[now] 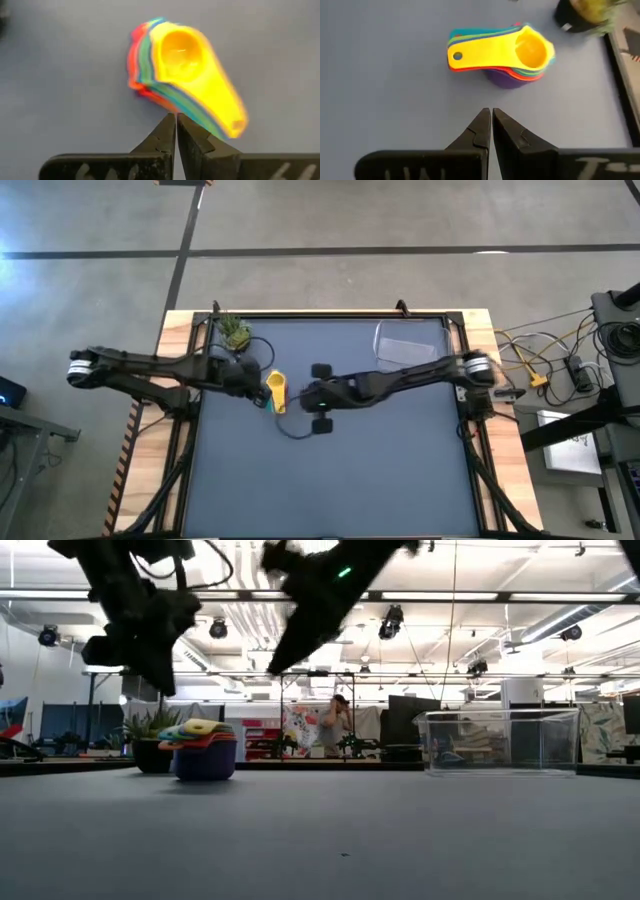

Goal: Nest measuring cups in basket
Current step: Adjust the nested measuring cups

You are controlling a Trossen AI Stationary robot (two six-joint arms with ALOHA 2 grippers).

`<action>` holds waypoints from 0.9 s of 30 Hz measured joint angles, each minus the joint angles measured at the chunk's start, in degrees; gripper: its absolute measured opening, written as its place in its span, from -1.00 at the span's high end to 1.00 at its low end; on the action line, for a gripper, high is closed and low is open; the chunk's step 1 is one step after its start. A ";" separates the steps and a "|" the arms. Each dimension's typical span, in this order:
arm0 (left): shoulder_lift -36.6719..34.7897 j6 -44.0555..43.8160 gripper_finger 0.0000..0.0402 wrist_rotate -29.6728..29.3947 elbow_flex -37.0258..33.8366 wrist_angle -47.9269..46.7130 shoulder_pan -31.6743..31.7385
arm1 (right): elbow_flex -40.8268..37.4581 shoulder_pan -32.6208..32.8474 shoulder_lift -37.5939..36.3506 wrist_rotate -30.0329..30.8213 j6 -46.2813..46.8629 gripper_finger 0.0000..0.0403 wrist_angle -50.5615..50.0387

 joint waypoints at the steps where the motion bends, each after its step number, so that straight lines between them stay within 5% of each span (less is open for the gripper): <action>1: -0.28 -0.18 1.00 -0.08 0.00 1.27 -0.70 | -3.15 0.25 -2.76 0.12 0.38 0.96 1.77; 8: 0.71 -2.88 1.00 -5.13 -0.33 6.76 -5.62 | -28.40 1.19 -25.79 0.15 6.40 0.96 18.03; 15: 4.59 -0.71 0.94 -7.25 0.32 8.83 -6.25 | -44.64 3.01 -43.16 0.04 9.83 0.96 31.16; 21: 5.02 0.45 0.85 -8.47 -0.65 5.70 -6.27 | -49.45 3.25 -50.11 0.12 11.15 0.96 30.71; 27: 4.03 -2.40 0.85 -10.96 -4.60 3.68 -6.27 | -51.06 3.22 -48.16 0.12 12.27 0.95 36.34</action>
